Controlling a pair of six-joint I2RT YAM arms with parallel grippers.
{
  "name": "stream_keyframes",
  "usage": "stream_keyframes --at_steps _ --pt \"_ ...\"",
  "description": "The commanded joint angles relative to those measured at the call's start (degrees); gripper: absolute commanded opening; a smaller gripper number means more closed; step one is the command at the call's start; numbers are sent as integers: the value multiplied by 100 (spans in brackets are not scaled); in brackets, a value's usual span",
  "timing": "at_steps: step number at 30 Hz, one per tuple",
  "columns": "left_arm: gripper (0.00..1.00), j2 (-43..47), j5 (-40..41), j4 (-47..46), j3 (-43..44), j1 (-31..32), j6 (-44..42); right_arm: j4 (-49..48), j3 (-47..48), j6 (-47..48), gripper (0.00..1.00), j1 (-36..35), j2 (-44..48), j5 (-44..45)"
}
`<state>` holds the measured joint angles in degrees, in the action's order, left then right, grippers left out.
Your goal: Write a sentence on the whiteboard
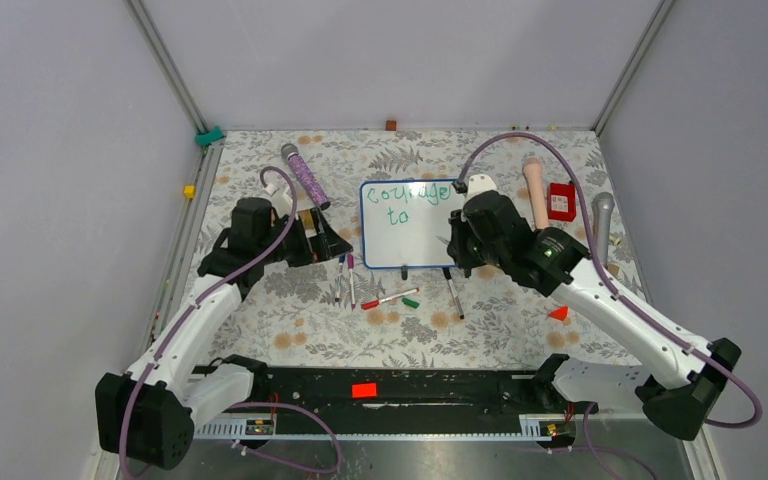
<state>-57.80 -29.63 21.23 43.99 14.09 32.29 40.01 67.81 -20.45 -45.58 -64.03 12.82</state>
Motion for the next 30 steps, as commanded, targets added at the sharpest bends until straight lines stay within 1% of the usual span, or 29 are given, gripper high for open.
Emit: stream_keyframes --at_steps 1,3,6,9,12,17,20,22,25,28,30 --pt "99 -229 125 -96 475 -3 -658 -141 379 -314 0 23 -286 -90" --pt "99 -360 285 258 725 -3 -911 -236 345 -379 0 23 -354 -18" --pt "99 -284 490 530 853 -18 -1194 -241 346 -592 0 23 -420 -59" --pt "99 -305 404 730 948 -20 -1361 -306 285 -695 0 23 -412 -165" --pt "99 -347 -260 425 796 -19 -1541 -322 245 -486 0 23 -428 -28" --pt "99 -921 -842 358 945 -19 -1344 -286 344 128 0 23 -419 23" --pt "99 -1037 -1073 -61 812 -15 -1220 -430 169 442 0 23 -399 182" --pt "99 -944 -1091 -419 678 -9 -1003 -368 206 532 0 23 -361 220" --pt "99 -789 -730 -645 640 -3 -792 -373 183 672 0 25 -219 211" --pt "99 -774 -705 -734 715 -8 -899 -370 110 973 0 23 -69 285" --pt "99 -781 -890 -908 727 -9 -976 -375 55 1085 0 23 4 385"
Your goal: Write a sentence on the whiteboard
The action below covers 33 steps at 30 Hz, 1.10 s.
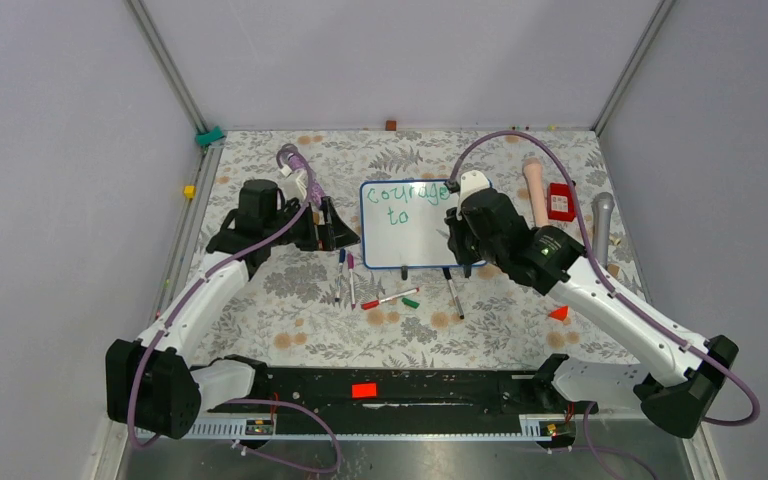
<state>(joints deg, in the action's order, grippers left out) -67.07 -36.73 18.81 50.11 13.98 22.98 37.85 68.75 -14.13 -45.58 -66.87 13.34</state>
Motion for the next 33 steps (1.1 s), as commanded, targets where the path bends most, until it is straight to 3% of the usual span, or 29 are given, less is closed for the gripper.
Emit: stream_keyframes --at_steps 1,6,15,24,33 --pt "99 116 -296 -683 154 4 -101 -163 -64 487 0 23 318 357" --pt "99 -169 -690 -575 402 15 -176 -299 -178 377 0 23 367 346" --pt "99 -388 -509 -251 839 8 -524 -472 -56 318 0 23 102 363" --pt "99 -1368 -1120 -1047 872 4 107 -508 50 562 0 23 -56 458" --pt "99 -1693 -1285 -1577 786 -116 -197 -448 266 455 0 23 -333 465"
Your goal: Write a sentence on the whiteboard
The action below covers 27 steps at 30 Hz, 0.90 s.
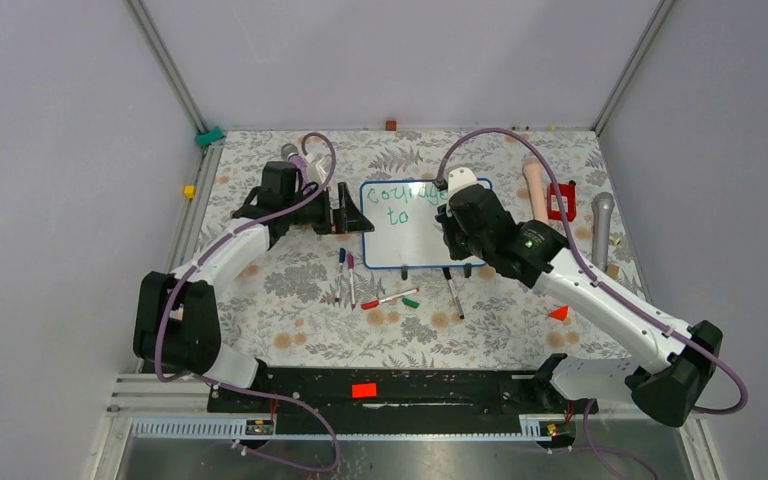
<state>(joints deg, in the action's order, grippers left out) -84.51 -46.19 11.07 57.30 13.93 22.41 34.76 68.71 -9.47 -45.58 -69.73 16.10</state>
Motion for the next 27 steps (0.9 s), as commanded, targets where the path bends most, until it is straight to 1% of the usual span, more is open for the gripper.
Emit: stream_keyframes --at_steps 1,4,7,10,14,16,17,18,19,20,23,24,26,27 --pt "99 81 -364 -998 -28 -163 -133 -142 259 -29 0 25 -53 218" --pt "99 225 -346 -1661 -414 -279 -99 -140 269 -81 0 27 -94 284" --pt "99 187 -319 -2485 -824 -408 332 -144 341 -92 0 47 -160 306" --pt "99 -161 -717 -3474 -1040 -544 781 -139 439 -80 0 72 -245 309" --pt "99 -823 -1191 -4568 -990 -679 1655 -143 541 -46 0 93 -335 310" --pt "99 -1069 -1302 -5433 -1109 -725 2025 -140 570 -25 0 95 -380 311" --pt "99 -1173 -1325 -5931 -1204 -728 2101 -145 592 -22 0 102 -392 317" --pt "98 -1265 -1335 -6235 -1222 -736 2104 -142 610 -19 0 109 -427 315" --pt "97 -1356 -1339 -6225 -1160 -734 2061 -145 628 -7 0 116 -451 311" --pt "96 -1446 -1347 -6013 -1054 -735 1972 -139 653 11 0 127 -490 294" --pt "91 -1563 -1197 -5021 -704 -728 1542 -139 762 69 0 129 -582 269" --pt "92 -1538 -1028 -4236 -573 -721 1253 -140 799 85 0 133 -611 271" --pt "96 -1398 -628 -2948 -263 -675 420 -145 855 89 0 129 -679 268" --pt "96 -1434 -594 -2443 -47 -663 72 -141 869 94 0 132 -708 264"
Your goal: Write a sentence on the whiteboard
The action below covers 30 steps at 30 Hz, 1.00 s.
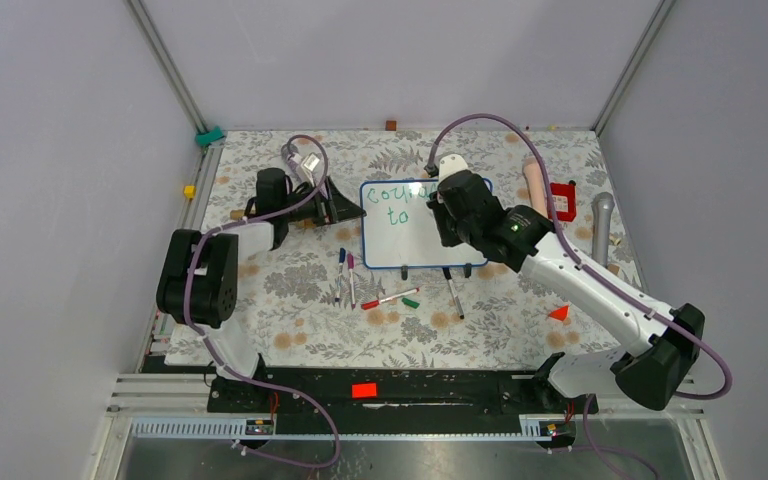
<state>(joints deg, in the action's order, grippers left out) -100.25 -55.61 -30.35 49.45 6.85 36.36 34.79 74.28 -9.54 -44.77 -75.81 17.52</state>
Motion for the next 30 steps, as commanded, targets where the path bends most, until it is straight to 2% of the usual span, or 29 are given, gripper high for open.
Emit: stream_keyframes --at_steps 1,3,4,6,7,9,12,16,30 --pt "97 53 269 1942 926 52 -1511 -144 322 100 0 48 -122 115" --pt "98 -74 93 1800 1016 53 -1466 -146 333 83 0 65 -178 80" --pt "98 -123 -83 1207 887 52 -1250 -144 332 76 0 56 -194 57" --pt "97 -249 -418 -750 421 51 -341 -148 328 67 0 64 -231 38" --pt "95 -354 -492 -2166 158 44 193 -148 324 67 0 65 -252 29" --pt "90 -622 -730 -3468 -31 39 739 -189 309 68 0 57 -280 -6" --pt "85 -903 -1142 -3690 203 44 698 -273 265 75 0 59 -309 -83" --pt "79 -1060 -1357 -4461 254 43 873 -320 280 75 0 57 -370 -164" --pt "77 -1059 -1374 -3680 341 140 457 -468 -11 -25 0 56 -240 -149"
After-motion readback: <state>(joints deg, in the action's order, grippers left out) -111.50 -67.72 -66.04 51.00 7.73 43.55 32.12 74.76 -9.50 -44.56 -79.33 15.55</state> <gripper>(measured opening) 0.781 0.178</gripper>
